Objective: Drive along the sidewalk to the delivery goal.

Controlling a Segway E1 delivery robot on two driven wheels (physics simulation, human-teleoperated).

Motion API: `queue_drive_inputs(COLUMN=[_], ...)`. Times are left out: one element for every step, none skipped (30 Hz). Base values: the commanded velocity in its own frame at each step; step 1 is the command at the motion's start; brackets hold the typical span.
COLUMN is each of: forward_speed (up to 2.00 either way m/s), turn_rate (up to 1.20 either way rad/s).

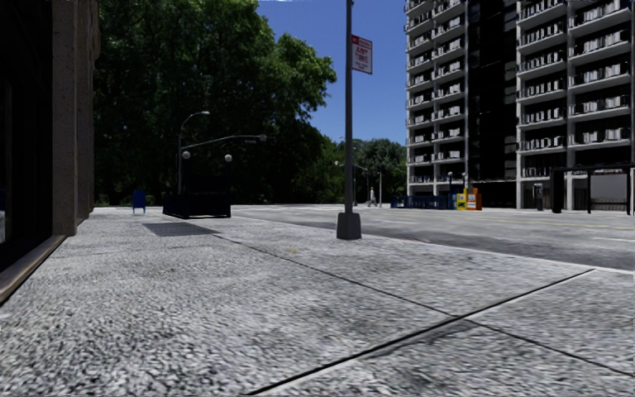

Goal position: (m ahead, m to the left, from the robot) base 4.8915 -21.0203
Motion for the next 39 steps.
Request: queue_drive_inputs(forward_speed=[2.00, 2.00, 2.00, 2.00, 2.00, 2.00, 2.00, 2.00, 2.00, 2.00, 2.00, 2.00, 2.00, 2.00, 2.00, 2.00, 2.00, 2.00, 2.00, 2.00, 2.00, 2.00, 2.00, 2.00, 2.00, 2.00, 2.00, 2.00, 2.00, 2.00, 2.00, 2.00, 2.00, 2.00, 2.00, 2.00, 2.00, 2.00, 2.00], turn_rate=[0.63, 0.63, 0.63, 0.63, 0.63, 0.63, 0.63, 0.63, 0.63, 0.63, 0.63, 0.63, 0.63, 0.63, 0.63, 0.63, 0.63, 0.63, 0.63, 0.63, 0.63, 0.63, 0.63, 0.63, 0.63, 0.62, 0.48, 0.48, 0.00, 0.00, 0.00, 0.00, 0.00, 0.00, 0.00, 0.00, 0.00, 0.00, 0.00])
